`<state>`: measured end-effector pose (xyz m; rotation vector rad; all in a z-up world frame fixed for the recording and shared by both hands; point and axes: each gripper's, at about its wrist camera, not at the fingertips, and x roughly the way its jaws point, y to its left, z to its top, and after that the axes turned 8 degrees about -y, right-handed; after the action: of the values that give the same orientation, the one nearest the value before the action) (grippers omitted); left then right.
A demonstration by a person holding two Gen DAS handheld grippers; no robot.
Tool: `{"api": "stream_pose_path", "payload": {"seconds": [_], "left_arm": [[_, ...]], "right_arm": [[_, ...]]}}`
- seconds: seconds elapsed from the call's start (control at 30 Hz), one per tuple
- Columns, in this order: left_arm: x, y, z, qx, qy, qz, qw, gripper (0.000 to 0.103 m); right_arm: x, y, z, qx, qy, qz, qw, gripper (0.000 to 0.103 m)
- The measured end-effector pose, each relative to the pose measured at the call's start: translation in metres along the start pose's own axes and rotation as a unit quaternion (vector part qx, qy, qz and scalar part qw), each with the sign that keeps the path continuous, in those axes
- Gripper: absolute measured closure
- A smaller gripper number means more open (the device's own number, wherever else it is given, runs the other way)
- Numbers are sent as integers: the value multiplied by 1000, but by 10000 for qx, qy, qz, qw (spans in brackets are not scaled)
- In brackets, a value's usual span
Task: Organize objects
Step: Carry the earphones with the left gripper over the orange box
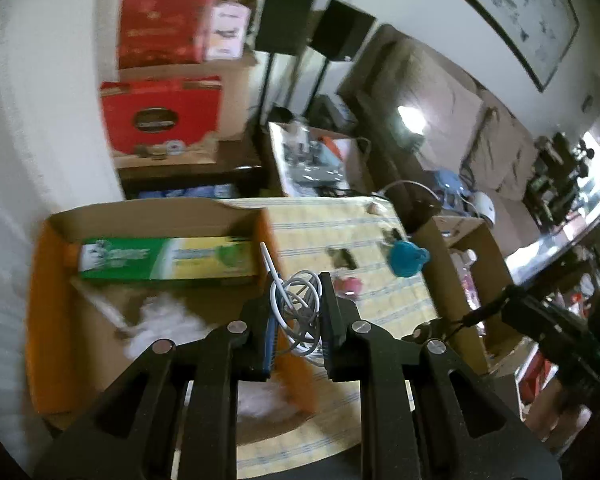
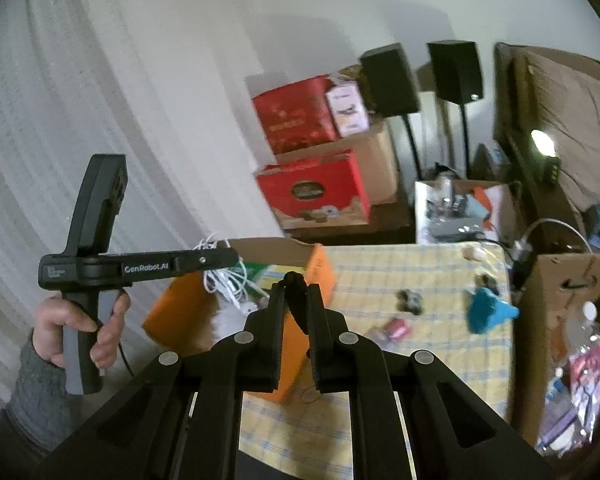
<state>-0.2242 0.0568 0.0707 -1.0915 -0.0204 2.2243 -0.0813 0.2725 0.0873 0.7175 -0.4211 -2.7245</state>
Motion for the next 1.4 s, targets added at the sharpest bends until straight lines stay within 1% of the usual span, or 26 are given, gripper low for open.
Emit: {"api": "stream_pose_path", "payload": {"seconds": [0.1, 0.3, 0.5, 0.67, 0.83, 1.0, 1.07, 1.27, 1.4], "left_arm": [[-18, 28, -3, -86, -62, 198, 9997, 87], [-37, 76, -15, -289, -61, 523, 9982, 87], [-41, 110, -32, -441, 33, 713, 9965, 87], [-36, 134, -48, -564, 165, 805, 9950, 86], [-26, 153, -64, -640, 310, 860, 9938, 86], [-9, 173, -76, -824, 461, 847, 9919, 86], [0, 180, -80, -893, 533, 831, 9911, 86], [23, 193, -89, -994, 761, 799, 9889, 86], [36, 199, -95, -981, 904, 848, 9874, 85]], "right_arm": [[9, 17, 3, -73, 28, 171, 9998, 94], [35, 46, 1, -251, 145, 355, 9989, 94], [65, 60, -2, -380, 260, 363, 9983, 94], [94, 67, -6, -455, 403, 340, 9976, 94], [129, 70, -13, -522, 650, 209, 9963, 94], [155, 69, -24, -677, 860, -82, 9940, 94], [166, 68, -29, -759, 990, -249, 9919, 94], [200, 63, -45, -942, 1364, -581, 9845, 94], [218, 61, -55, -1046, 1510, -699, 9805, 94]]}}
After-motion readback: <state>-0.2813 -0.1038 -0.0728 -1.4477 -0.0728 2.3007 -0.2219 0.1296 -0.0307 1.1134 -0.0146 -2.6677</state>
